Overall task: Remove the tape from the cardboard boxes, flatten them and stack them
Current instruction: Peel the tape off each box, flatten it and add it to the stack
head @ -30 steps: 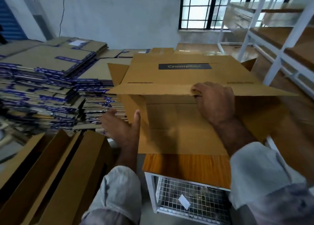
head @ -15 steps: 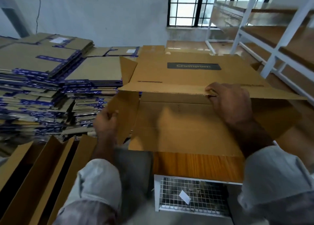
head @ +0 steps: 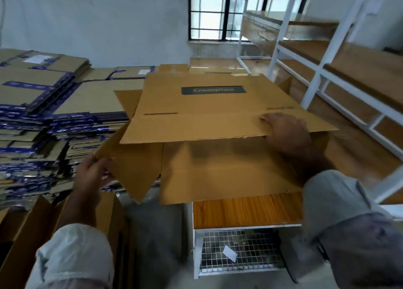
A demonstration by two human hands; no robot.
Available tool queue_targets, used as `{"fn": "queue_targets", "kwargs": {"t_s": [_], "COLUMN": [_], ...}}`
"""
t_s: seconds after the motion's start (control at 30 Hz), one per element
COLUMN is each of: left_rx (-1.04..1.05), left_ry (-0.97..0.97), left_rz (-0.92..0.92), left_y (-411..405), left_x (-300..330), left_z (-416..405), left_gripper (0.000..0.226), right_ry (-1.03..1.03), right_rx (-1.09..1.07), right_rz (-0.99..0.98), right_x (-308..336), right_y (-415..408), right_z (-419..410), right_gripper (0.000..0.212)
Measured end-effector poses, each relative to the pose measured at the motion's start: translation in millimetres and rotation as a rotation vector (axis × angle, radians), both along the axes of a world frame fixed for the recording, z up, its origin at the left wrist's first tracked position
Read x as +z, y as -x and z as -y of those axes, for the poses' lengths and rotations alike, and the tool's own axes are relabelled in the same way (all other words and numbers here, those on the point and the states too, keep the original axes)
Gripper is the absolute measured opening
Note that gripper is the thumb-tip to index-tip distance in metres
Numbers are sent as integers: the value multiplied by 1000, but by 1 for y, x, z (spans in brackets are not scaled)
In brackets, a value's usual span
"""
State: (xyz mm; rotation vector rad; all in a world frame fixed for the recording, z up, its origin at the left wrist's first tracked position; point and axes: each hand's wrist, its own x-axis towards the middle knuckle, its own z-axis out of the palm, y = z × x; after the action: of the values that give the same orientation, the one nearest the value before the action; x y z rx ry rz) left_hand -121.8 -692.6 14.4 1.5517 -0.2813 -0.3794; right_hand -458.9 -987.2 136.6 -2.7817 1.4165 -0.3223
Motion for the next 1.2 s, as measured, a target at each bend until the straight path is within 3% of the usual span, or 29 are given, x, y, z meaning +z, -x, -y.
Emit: {"fn": "queue_targets", "kwargs": {"t_s": [0.1,0.17,0.23,0.3,0.37,0.47,0.57,0.77,0.97,1.2], "left_rx": [71,-48,-293,-544,-679,-615,-608,-775,-773,-858], "left_ry": [159,114,-145,-493,-782,-901,-934,-1085,-1097,-981], "left_rz": [191,427,759,1112,1311,1233,1171,1036,1039,899], "left_y": [19,38,67,99,120,113,96,52,62,44], "left_x": [54,97,124,126,96,48,18,-61,-120,-121], "left_z": [-11,-10,12,50,82,96,86,64,51,49], "left_gripper": [50,56,63,86,87,63,60,56,69,76], "right_ry": [-24,-26,-14,3,22,61,-19,-198,-343,-539], "right_rx": [44,91,134,168,197,162,86,174,123,149], "right_rz": [-13,-6,5,17,10,-66,-85,-157,-223,-265], "right_x": [-9,-18,-27,-36,-46,-69,-104,-184,-252,-253], "right_y": [-10,-23,-39,-55,-68,-78,-70,-67,-65,-65], "right_z": [-12,-23,-35,-47,-57,-65,-62,-66,-77,-59], "right_gripper": [58,59,57,52,48,52,63,55,77,90]}}
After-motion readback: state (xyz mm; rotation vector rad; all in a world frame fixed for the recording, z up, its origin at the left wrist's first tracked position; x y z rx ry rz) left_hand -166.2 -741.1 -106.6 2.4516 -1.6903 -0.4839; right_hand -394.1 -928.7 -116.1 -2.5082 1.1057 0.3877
